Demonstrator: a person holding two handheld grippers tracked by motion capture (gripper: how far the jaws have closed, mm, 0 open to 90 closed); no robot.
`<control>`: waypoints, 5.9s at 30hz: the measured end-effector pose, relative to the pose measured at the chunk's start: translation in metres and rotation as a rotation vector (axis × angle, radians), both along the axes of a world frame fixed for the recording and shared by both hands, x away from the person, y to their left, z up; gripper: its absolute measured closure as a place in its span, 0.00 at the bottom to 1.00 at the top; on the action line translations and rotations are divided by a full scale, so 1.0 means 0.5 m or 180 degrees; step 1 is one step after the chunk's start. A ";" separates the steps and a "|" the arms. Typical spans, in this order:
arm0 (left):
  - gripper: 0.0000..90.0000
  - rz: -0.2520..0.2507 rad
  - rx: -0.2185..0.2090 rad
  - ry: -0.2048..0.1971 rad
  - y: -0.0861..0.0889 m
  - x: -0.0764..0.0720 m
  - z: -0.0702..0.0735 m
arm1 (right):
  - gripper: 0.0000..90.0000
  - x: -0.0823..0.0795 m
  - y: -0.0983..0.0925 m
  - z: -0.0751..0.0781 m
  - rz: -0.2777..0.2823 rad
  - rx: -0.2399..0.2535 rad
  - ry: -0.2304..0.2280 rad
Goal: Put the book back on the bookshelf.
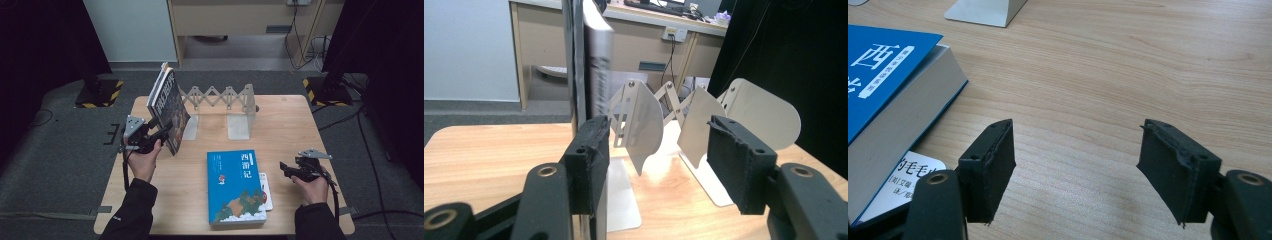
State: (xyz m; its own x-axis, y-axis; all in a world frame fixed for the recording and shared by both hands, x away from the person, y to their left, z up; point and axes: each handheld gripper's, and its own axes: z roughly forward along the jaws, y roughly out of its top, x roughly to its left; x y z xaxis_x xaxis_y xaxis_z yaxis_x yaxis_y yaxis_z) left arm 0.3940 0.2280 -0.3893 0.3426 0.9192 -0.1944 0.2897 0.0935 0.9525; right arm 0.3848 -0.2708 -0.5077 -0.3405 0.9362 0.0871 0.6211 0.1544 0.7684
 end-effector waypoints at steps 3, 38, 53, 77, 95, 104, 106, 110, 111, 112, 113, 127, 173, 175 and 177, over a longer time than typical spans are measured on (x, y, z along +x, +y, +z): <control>0.45 -0.0057 -0.0038 0.0031 0.007 -0.010 -0.009 | 0.34 -0.001 0.000 0.001 0.0003 -0.0001 -0.0009; 0.35 -0.0952 0.0154 0.0888 -0.073 -0.078 -0.170 | 0.14 -0.011 0.049 0.039 0.0251 0.0277 -0.0278; 0.34 -0.1210 0.0275 0.1107 -0.149 -0.073 -0.208 | 0.18 -0.019 0.098 0.045 0.0543 0.0278 -0.0235; 0.21 -0.1396 0.0083 0.1321 -0.199 -0.061 -0.267 | 0.26 -0.026 0.171 0.005 0.0785 0.0379 0.0277; 0.04 -0.1458 -0.0316 0.1436 -0.220 -0.039 -0.305 | 0.30 -0.020 0.181 0.000 0.0785 0.0548 0.0411; 0.02 -0.1490 -0.0316 0.1415 -0.221 -0.034 -0.306 | 0.32 -0.019 0.186 -0.002 0.0793 0.0609 0.0451; 0.01 -0.1494 -0.0319 0.1416 -0.221 -0.034 -0.307 | 0.32 -0.019 0.186 -0.002 0.0792 0.0638 0.0471; 0.01 -0.1465 -0.0326 0.1415 -0.221 -0.035 -0.307 | 0.32 -0.018 0.186 -0.004 0.0788 0.0658 0.0459; 0.02 -0.1460 -0.0341 0.1418 -0.219 -0.035 -0.307 | 0.32 -0.017 0.187 -0.005 0.0785 0.0670 0.0465; 0.04 -0.1460 -0.0369 0.1421 -0.217 -0.035 -0.307 | 0.32 -0.017 0.186 -0.005 0.0785 0.0673 0.0466; 0.06 -0.1446 -0.0398 0.1426 -0.214 -0.035 -0.308 | 0.32 -0.017 0.186 -0.005 0.0780 0.0677 0.0460; 0.22 -0.1501 -0.0590 0.1807 -0.198 -0.035 -0.297 | 0.32 -0.021 0.185 -0.010 0.0777 0.0801 0.0574; 0.47 -0.1773 -0.0630 0.1763 -0.218 -0.033 -0.240 | 0.33 -0.016 0.173 -0.014 0.0767 0.0900 0.0558; 0.47 -0.1756 -0.0645 0.1806 -0.223 -0.030 -0.242 | 0.33 -0.016 0.173 -0.014 0.0768 0.0901 0.0564; 0.47 -0.1762 -0.0633 0.1805 -0.229 -0.028 -0.244 | 0.33 -0.015 0.173 -0.014 0.0769 0.0900 0.0566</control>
